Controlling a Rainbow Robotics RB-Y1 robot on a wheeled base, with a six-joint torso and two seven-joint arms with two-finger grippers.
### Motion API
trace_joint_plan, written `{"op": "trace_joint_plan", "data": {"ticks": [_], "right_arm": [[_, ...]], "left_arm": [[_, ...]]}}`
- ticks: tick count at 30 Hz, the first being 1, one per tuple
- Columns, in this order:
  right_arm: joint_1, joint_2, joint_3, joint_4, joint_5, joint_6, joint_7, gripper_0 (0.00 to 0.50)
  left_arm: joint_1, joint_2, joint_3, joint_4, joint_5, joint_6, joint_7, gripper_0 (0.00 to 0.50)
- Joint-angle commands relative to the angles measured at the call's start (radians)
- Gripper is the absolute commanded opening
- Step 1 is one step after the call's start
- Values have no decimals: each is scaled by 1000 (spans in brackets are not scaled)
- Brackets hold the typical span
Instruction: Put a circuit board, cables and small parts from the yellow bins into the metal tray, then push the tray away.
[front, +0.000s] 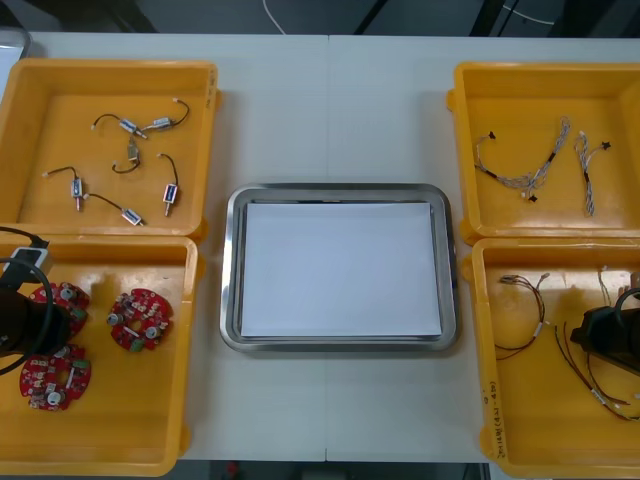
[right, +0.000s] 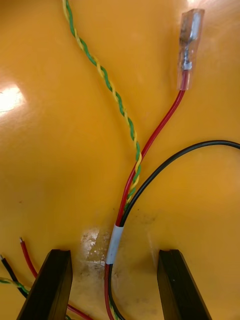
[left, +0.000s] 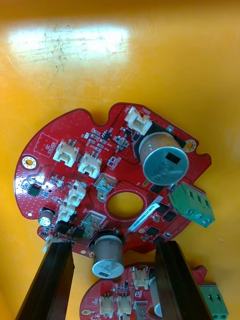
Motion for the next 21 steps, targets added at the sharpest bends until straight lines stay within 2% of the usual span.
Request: {"op": "trace_joint_plan", "data": {"ticks": [1,10,11,12,13,14,15,21], "right_arm": [[11,10,34,16,9,-32,-54,491],[13,10,40,25,10,-35,-60,489],[13,10,38,25,10,-35,-60,384],[13,10,40,25,10,-30,-59,254],[13,10,38,25,10,-29,-60,73],[13,9,40,25,10,-27,-60,0],[13,10,40,25,10,-24,-60,0],[13,7,-4,-1,-23,11,-40,0]], "left_arm": [[28,-10,-25,-4,-10,-12,103,476],[29,-10,-44,-2,-23,-14,111,469],[28,-12,-45,-2,-24,-14,111,412],[29,-10,-47,-2,-26,-15,111,279],[29,-10,-47,-4,-24,-15,111,125],[29,-10,-47,-4,-24,-15,111,20],[29,-10,-47,-4,-24,-15,111,5],[29,-10,-47,-4,-23,-15,107,1]]}}
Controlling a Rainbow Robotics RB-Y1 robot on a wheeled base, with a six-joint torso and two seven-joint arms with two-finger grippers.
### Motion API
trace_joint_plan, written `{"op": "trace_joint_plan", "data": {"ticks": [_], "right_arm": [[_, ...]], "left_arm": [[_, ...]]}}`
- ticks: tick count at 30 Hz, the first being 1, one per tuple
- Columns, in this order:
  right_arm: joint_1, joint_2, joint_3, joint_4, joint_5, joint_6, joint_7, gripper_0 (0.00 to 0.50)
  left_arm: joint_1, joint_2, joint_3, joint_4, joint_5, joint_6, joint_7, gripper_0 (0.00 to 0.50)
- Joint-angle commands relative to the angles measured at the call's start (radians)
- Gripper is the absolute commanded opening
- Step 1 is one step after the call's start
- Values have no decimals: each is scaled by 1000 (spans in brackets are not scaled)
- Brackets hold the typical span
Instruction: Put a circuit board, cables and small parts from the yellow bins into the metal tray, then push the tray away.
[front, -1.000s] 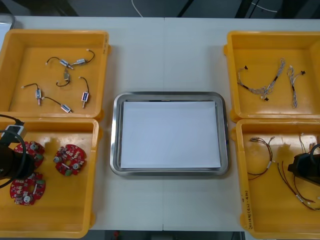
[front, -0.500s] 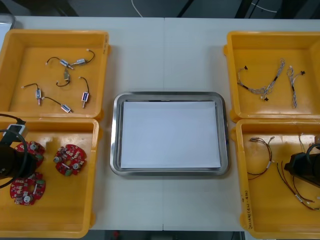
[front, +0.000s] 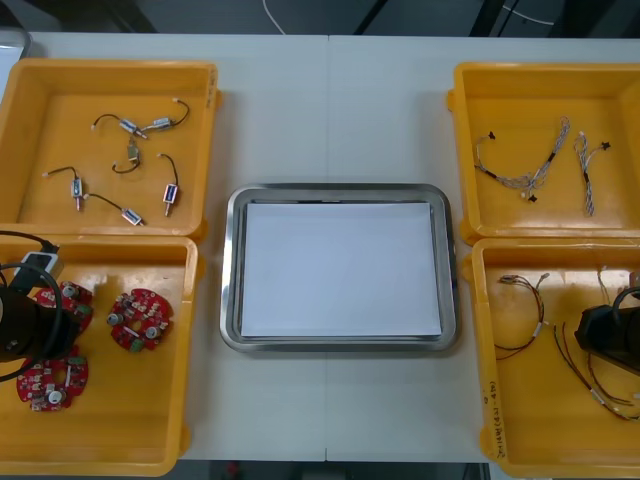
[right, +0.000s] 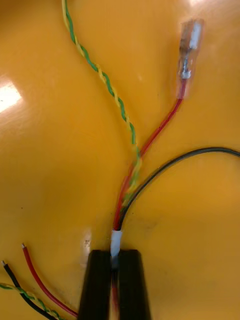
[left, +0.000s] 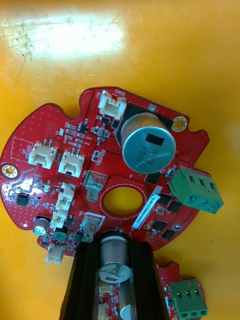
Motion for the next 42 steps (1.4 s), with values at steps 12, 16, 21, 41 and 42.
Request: {"op": "trace_joint_plan", "data": {"ticks": [12,16,21,41,42], "right_arm": [[0,-20,-102,-278,-68,323,6,0],[-12,-48,-112,-362,-79,432,15,0],[-49,-71,-137,-437,-149,459,24,0],[-107,-247,-224,-537,-293,459,154,0],[-115,-258,-232,-538,-296,459,176,0]], "left_arm": [[21,-10,56,-53,15,47,91,0],[6,-10,108,-94,51,113,85,0],[-34,-10,172,-154,94,226,79,2],[-265,-7,194,-310,252,421,100,3],[-278,-5,188,-310,272,421,99,0]]}}
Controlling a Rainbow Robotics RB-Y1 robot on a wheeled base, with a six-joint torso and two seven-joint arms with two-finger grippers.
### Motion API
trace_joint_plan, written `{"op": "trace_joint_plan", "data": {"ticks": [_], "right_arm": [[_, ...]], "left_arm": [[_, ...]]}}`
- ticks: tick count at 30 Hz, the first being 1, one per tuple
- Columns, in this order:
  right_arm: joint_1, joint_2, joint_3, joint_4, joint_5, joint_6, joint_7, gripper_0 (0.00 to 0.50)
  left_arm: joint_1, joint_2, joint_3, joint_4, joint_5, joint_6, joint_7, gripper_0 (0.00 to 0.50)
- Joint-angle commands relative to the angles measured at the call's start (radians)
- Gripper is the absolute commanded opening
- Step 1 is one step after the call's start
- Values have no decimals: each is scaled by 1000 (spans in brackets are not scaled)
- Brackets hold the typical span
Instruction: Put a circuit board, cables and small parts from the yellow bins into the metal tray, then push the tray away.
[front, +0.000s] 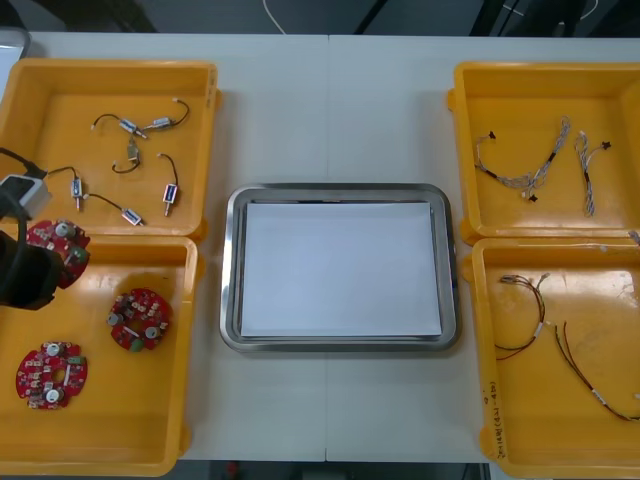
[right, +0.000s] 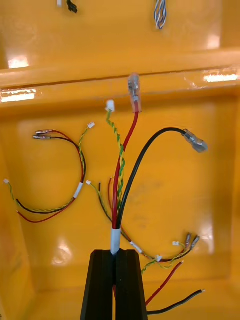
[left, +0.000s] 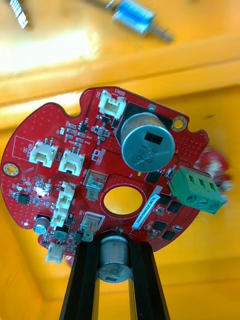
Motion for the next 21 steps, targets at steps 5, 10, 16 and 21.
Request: {"op": "trace_joint_plan", "data": {"ticks": [5,10,16,21], "right_arm": [[-72,-105,-47,-34,-48,4,191,0],[-95,-139,-39,-34,-149,4,205,0],[-118,-194,-25,-34,-290,4,209,0],[-130,-219,7,-35,-355,4,213,0]], "left_arm": [[-130,1,-53,-37,109,9,100,3],[-213,4,-173,-36,112,9,120,1],[-302,2,-294,-34,121,9,166,2],[-380,-1,-369,-8,169,9,222,2]]}}
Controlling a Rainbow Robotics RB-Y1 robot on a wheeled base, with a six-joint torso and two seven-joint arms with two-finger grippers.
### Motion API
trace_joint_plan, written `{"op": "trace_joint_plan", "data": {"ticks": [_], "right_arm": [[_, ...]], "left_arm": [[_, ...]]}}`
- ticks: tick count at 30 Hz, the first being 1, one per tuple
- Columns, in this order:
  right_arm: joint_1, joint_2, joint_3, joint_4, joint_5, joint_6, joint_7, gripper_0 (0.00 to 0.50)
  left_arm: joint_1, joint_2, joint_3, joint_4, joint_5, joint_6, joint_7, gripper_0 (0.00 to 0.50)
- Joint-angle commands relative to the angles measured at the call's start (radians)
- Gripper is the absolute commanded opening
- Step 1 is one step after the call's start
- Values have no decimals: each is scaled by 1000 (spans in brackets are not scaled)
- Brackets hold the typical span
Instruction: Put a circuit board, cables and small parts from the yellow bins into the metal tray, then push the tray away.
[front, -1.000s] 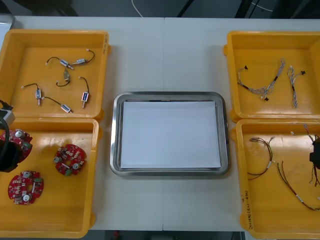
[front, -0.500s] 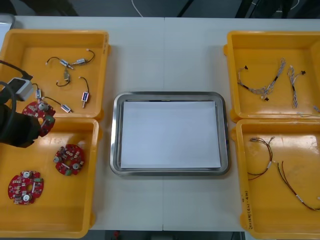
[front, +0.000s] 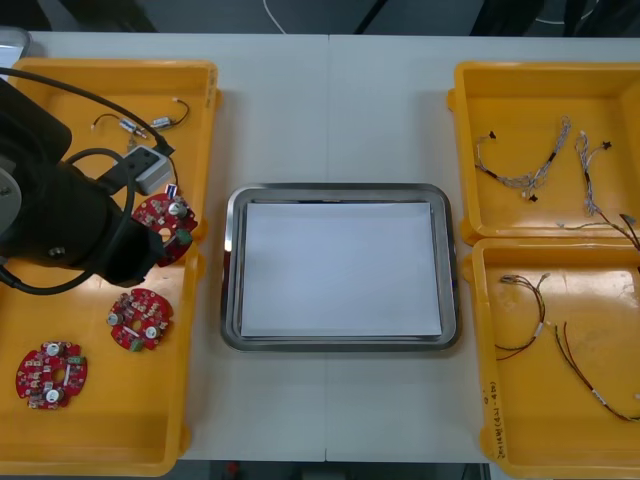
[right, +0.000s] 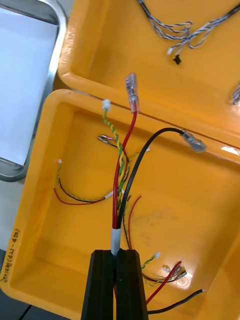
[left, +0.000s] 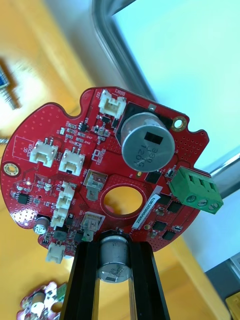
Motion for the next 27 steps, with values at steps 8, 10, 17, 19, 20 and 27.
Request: {"op": "trace_joint_plan", "data": {"ticks": [8,10,17,19,20,27], "right_arm": [[-71,-86,126,-100,-43,4,37,0],[-85,-91,154,-100,-45,4,37,0],[-140,-104,250,-100,-8,4,40,0],[-154,-111,270,-100,-3,4,43,0],[-160,-120,283,-100,4,4,46,0],[-179,-146,309,-100,30,4,68,0]], "left_arm": [[-192,-54,-182,26,55,7,236,3],[-213,-74,-214,37,51,7,272,2],[-267,-134,-370,85,-21,7,381,2],[-275,-143,-407,109,-34,5,397,2],[-279,-145,-432,123,-44,-11,403,1],[-295,-149,-521,186,-87,-78,421,1]]}}
